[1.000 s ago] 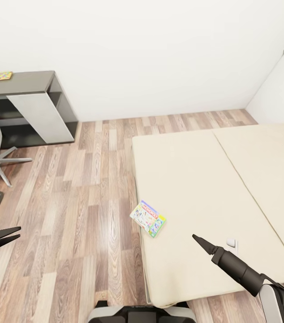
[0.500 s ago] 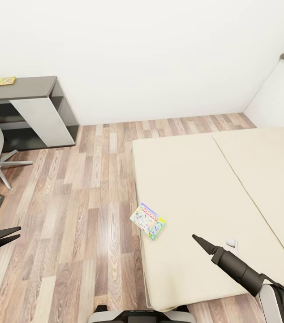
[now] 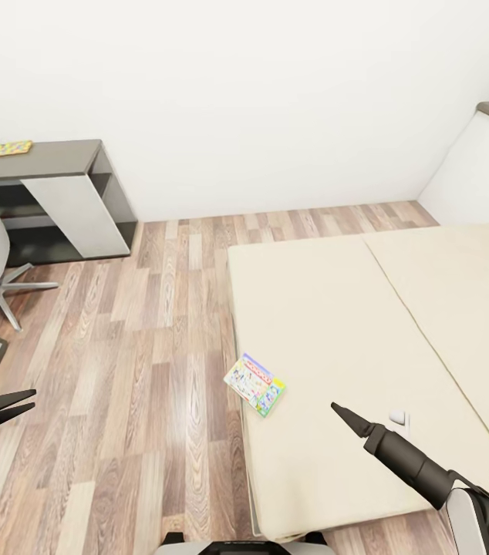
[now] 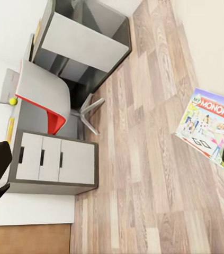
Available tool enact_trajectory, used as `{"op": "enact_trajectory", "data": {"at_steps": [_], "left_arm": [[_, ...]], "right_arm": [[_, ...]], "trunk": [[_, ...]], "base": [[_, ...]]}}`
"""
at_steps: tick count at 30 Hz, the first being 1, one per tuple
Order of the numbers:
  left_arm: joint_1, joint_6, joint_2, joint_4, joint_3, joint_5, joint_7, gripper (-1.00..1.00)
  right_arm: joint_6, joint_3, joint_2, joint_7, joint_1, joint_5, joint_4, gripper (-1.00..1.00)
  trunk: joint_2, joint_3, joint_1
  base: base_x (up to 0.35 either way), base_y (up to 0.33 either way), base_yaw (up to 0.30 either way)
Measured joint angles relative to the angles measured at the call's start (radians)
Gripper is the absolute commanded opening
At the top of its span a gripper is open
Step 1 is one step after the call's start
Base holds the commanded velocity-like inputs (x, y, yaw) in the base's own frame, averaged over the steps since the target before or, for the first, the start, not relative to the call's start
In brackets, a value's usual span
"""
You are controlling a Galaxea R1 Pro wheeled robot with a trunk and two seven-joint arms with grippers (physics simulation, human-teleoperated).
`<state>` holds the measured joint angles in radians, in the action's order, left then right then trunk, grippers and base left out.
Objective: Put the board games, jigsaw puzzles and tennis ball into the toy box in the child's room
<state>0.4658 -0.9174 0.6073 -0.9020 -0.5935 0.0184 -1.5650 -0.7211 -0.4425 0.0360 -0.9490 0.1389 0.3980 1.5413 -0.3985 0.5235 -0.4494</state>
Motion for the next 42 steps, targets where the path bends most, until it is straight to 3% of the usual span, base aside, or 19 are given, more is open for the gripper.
{"op": "enact_trajectory", "data": {"at_steps": [42], "left_arm": [[0.0,0.0,-0.001,0.0,0.0,0.0,0.0,1.0]], "right_arm": [[-0.001,0.0,-0.001,0.0,0.0,0.0,0.0,1.0]], "trunk": [[0.0,-0.069,0.0]], "base": [[0.0,0.0,0.0]]}}
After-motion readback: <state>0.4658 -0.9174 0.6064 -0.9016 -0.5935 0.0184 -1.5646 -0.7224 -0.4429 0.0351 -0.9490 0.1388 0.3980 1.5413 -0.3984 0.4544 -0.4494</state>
